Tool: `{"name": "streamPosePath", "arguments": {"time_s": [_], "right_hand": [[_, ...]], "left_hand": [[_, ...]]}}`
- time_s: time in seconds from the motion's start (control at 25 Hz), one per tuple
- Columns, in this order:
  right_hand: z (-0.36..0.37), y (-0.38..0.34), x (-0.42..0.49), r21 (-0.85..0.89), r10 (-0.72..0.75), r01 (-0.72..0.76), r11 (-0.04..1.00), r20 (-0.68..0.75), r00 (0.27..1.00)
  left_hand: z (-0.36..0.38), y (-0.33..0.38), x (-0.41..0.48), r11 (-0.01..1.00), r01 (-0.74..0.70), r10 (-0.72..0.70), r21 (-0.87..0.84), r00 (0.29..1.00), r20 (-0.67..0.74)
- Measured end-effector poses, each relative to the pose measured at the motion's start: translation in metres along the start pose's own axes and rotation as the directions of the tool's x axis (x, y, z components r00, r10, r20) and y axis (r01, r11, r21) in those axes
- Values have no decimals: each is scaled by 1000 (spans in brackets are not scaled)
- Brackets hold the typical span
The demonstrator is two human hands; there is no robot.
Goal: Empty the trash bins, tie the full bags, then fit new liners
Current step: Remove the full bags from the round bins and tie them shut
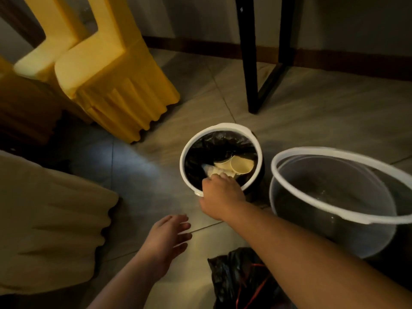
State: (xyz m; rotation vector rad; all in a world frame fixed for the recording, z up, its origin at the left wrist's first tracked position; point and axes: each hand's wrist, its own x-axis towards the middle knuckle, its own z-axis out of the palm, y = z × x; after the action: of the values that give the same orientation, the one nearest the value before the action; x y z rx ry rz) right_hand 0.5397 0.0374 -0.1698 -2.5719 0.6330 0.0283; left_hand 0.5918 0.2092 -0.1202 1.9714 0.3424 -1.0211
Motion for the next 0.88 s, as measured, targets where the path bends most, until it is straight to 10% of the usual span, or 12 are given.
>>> {"name": "streamPosePath", "arguments": {"time_s": [0.44,0.88], "right_hand": [[6,-51,19,-188,193,-194,963,-27,981],[-89,-79,8,80,308,-297,951,-208,928]], "left_hand": [[19,13,106,967,-105,195,-232,891,410],[-16,14,101,989,-74,122,-126,896,428]]}}
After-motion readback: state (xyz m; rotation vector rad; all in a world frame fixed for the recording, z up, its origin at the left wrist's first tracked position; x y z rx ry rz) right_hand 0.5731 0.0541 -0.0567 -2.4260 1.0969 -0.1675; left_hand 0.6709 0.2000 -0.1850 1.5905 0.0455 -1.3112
